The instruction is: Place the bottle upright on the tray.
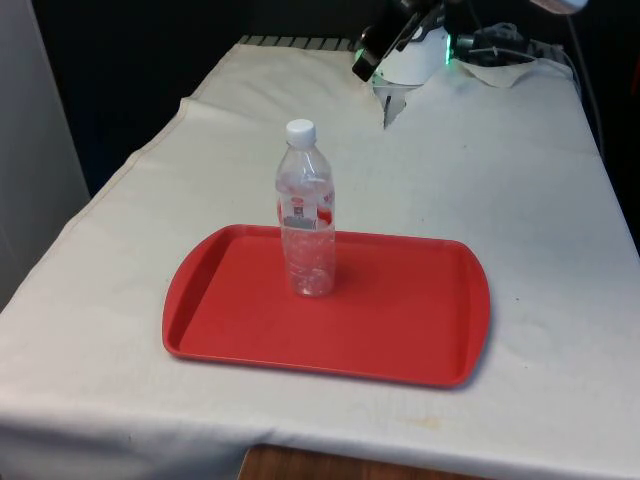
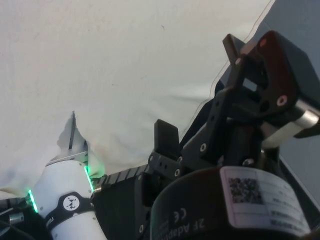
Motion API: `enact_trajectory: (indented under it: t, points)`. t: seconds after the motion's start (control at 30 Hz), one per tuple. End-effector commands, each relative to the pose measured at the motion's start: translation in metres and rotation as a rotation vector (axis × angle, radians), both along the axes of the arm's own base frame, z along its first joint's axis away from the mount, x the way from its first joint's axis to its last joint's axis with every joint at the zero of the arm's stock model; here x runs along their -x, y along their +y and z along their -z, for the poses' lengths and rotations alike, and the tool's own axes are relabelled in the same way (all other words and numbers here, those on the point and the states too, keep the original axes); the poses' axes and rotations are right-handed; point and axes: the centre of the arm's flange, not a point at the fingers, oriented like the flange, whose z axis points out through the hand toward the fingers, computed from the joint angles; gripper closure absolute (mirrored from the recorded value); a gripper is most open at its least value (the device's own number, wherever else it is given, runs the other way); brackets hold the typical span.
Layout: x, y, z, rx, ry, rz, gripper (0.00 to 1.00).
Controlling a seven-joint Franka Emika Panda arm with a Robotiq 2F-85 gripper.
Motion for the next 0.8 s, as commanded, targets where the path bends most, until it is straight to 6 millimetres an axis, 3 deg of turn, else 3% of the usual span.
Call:
enact_trajectory:
  t: [0.0,0.77]
  points:
    - [0.000,0.000,-0.003,-0.022,-0.015,-0.011,0.00]
    - [0.002,-0.002,-0.016,-0.050,0.018,-0.100,0.00]
